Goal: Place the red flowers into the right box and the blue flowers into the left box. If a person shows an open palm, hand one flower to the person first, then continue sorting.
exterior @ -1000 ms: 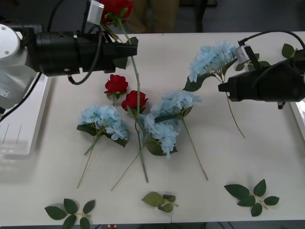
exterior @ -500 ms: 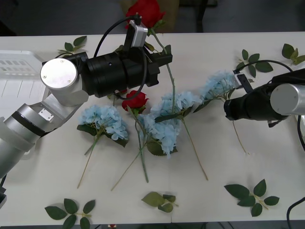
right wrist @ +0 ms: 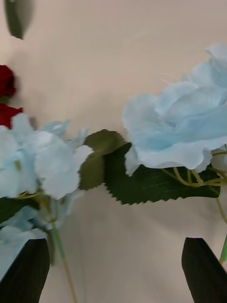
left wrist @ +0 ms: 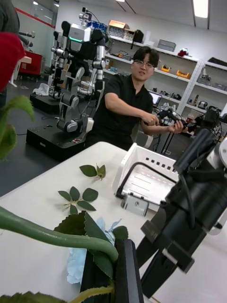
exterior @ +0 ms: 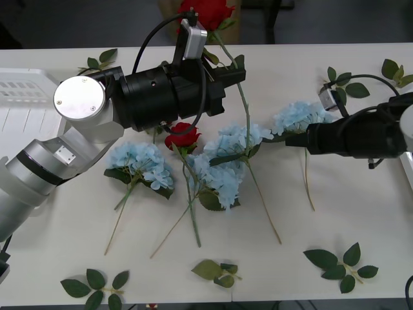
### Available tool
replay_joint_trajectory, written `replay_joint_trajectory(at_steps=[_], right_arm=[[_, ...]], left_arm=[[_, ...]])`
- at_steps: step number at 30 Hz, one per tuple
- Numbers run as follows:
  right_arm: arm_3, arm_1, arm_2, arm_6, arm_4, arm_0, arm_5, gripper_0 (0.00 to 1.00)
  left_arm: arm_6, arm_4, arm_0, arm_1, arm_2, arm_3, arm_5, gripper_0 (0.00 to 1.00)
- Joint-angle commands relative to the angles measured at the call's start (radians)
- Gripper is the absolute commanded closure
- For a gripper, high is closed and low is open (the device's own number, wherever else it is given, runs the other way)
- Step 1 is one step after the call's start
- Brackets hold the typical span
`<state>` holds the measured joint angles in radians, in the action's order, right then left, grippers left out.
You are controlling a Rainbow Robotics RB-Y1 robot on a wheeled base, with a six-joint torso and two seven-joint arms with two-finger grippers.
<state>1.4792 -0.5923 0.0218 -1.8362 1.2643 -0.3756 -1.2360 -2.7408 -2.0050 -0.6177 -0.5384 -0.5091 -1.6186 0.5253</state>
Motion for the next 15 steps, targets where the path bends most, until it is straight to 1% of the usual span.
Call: replay_joint_trajectory(at_steps=[1, 2, 5, 7, 10, 13, 15], right_arm=[[0.015, -0.083, 0.122, -0.178, 0.162, 0.015, -0.089, 0.19], [0.015, -0.092, 0.15, -0.221, 0.23, 0.024, -0.119, 0.19], [0.015, -0.113, 0.181, -0.288, 0.368, 0.052, -0.145, 0.19], [0.015, -0.132, 0.176, -0.342, 0.478, 0.077, -0.143, 0.19], [0.015, -0.132, 0.159, -0.429, 0.59, 0.1, -0.137, 0.19], [0.015, -0.132, 0.106, -0.525, 0.675, 0.11, -0.106, 0.19], [0.015, -0.132, 0.067, -0.572, 0.708, 0.112, -0.085, 0.17]], left_arm=[[0.036, -0.017, 0.001, 0.021, -0.023, -0.04, 0.002, 1.0], [0.036, -0.018, 0.001, 0.021, -0.025, -0.04, 0.002, 1.0], [0.036, -0.02, 0.001, 0.023, -0.028, -0.04, 0.002, 1.0], [0.036, -0.018, 0.001, 0.028, -0.028, -0.04, 0.002, 1.0], [0.036, -0.018, 0.0, 0.031, -0.028, -0.04, 0.002, 1.0], [0.036, -0.014, -0.005, 0.043, -0.028, -0.038, 0.002, 1.0], [0.036, -0.011, -0.011, 0.051, -0.028, -0.035, 0.002, 1.0]])
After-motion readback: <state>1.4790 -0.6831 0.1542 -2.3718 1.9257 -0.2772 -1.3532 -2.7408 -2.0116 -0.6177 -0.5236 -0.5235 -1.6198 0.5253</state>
